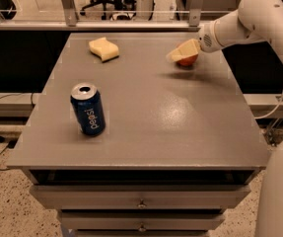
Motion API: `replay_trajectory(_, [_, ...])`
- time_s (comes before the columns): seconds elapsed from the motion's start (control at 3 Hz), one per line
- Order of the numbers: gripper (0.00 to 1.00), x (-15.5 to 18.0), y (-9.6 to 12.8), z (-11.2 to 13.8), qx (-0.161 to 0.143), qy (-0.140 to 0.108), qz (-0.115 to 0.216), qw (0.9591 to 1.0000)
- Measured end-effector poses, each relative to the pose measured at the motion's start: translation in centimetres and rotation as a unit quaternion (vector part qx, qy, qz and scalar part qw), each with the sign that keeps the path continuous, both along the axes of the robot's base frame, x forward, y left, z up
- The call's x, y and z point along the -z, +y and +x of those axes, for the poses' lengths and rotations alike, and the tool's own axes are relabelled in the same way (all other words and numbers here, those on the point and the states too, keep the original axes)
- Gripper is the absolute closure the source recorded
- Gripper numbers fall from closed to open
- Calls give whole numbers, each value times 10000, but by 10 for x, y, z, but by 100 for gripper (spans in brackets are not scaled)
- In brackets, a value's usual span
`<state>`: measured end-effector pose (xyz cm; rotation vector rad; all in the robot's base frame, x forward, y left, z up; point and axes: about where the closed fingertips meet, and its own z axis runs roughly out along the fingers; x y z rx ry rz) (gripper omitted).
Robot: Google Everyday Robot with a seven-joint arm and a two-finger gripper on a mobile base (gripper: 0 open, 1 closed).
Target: Move apple near pepsi can
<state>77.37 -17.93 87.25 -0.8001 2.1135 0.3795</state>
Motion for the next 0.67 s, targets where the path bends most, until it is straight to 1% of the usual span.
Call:
replay_trajectory(0.33, [16,4,0,1,-3,19,15,10000])
replay_trajectory(0.67, [39,-3,3,-3,-135,-83,42,9999])
